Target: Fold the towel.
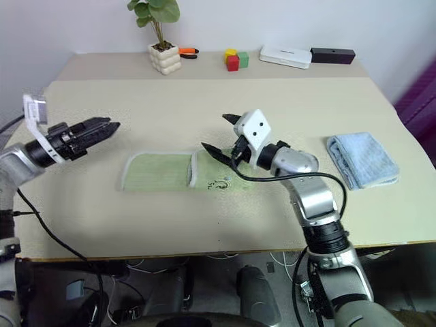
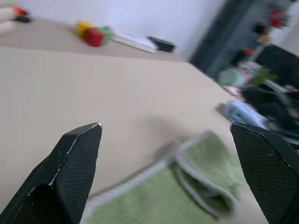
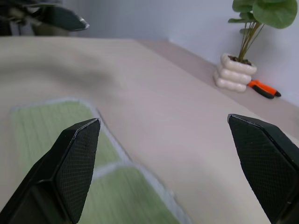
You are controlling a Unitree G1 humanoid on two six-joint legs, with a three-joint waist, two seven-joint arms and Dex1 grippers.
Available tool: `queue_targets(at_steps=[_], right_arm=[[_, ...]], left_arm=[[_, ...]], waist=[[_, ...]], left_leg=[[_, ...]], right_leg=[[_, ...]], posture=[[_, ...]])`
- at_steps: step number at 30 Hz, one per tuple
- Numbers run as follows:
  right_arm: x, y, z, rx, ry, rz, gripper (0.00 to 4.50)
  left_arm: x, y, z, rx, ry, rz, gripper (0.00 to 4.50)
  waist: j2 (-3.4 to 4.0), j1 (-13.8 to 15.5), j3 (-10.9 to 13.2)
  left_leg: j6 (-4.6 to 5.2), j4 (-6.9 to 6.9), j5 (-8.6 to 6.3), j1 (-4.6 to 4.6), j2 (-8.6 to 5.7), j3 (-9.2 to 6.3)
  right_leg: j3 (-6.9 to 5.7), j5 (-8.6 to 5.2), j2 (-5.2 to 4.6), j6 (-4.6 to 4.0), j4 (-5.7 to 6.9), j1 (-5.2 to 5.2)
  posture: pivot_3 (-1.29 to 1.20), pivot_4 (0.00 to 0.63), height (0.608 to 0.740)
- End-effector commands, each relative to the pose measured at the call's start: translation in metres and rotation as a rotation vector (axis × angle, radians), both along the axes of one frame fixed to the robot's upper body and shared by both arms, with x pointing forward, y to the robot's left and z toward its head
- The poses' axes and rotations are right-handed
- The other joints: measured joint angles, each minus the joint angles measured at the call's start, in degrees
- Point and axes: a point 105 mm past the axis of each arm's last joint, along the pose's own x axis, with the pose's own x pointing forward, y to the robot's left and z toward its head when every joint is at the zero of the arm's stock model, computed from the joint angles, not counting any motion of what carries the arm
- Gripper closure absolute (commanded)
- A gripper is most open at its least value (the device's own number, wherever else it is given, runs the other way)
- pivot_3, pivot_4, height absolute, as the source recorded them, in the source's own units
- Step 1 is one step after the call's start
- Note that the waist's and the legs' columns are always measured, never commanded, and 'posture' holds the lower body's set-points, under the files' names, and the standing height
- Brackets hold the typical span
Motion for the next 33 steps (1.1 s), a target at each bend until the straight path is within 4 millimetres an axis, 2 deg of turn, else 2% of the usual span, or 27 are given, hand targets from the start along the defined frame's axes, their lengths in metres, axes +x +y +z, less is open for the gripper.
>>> queue_targets(at_steps=[1, 3, 7, 11, 15, 21, 26, 33], right_arm=[[-0.014, 0.003, 0.025, -0.010, -0.076, 0.080, 0.05], [-0.019, 0.003, 0.028, -0.018, -0.082, 0.110, 0.05], [-0.020, -0.001, 0.029, -0.017, -0.071, 0.111, 0.05], [-0.018, -0.002, 0.024, 0.000, -0.036, 0.113, 0.05], [-0.018, 0.004, 0.023, 0.014, -0.030, 0.130, 0.05], [-0.016, 0.006, 0.019, 0.008, -0.028, 0.143, 0.05], [-0.017, 0.007, 0.018, 0.003, -0.025, 0.151, 0.05], [-0.017, 0.007, 0.020, 0.000, -0.031, 0.151, 0.05]], left_arm=[[-0.005, 0.001, -0.017, -0.079, 0.154, 0.095, 0.00], [-0.016, -0.010, -0.016, -0.196, 0.200, 0.084, 0.00], [-0.035, -0.021, -0.028, -0.227, 0.264, 0.149, 0.00], [-0.048, -0.028, -0.032, -0.255, 0.291, 0.188, 0.00], [-0.056, -0.024, -0.036, -0.330, 0.327, 0.281, 0.00], [-0.080, -0.020, -0.057, -0.408, 0.408, 0.427, 0.00], [-0.090, -0.019, -0.064, -0.570, 0.428, 0.479, 0.00], [-0.092, -0.039, -0.077, -0.641, 0.485, 0.429, 0.00]], waist=[[-0.01, -0.07, 0.02], [-0.04, 0.04, 0.04], [-0.11, 0.15, 0.07], [-0.12, 0.39, 0.06], [-0.13, 0.42, 0.06], [-0.13, 0.46, 0.06], [-0.13, 0.71, 0.06], [-0.13, 0.63, 0.05]], left_leg=[[0.00, -0.02, 0.00, 0.00, 0.00, 0.00], [0.00, -0.02, 0.00, -0.04, 0.06, -0.06], [0.00, 0.06, 0.00, -0.04, 0.05, -0.12], [-0.01, 0.08, 0.00, 0.03, 0.02, -0.13], [-0.01, 0.08, 0.00, 0.04, 0.00, -0.14], [-0.02, 0.03, -0.01, 0.08, 0.00, -0.12], [-0.06, 0.09, 0.01, 0.09, -0.02, -0.12], [-0.07, 0.07, 0.00, 0.08, -0.05, -0.07]], right_leg=[[0.00, 0.01, 0.00, 0.01, 0.06, -0.05], [-0.02, 0.01, 0.08, 0.02, 0.14, -0.10], [-0.04, 0.01, 0.03, 0.03, 0.26, -0.09], [-0.05, 0.01, 0.00, 0.02, 0.26, 0.00], [-0.04, 0.01, -0.03, 0.01, 0.25, 0.00], [-0.01, -0.01, -0.07, -0.05, 0.23, 0.00], [-0.03, -0.11, -0.10, -0.35, -0.01, 0.15], [-0.01, -0.08, -0.14, -0.38, -0.28, 0.24]], posture=[[0.00, 0.150, 0.740], [0.00, 0.150, 0.740], [0.00, 0.150, 0.740], [0.00, 0.150, 0.740], [0.00, 0.150, 0.740], [0.00, 0.150, 0.740], [0.00, 0.150, 0.740], [0.00, 0.150, 0.740]])
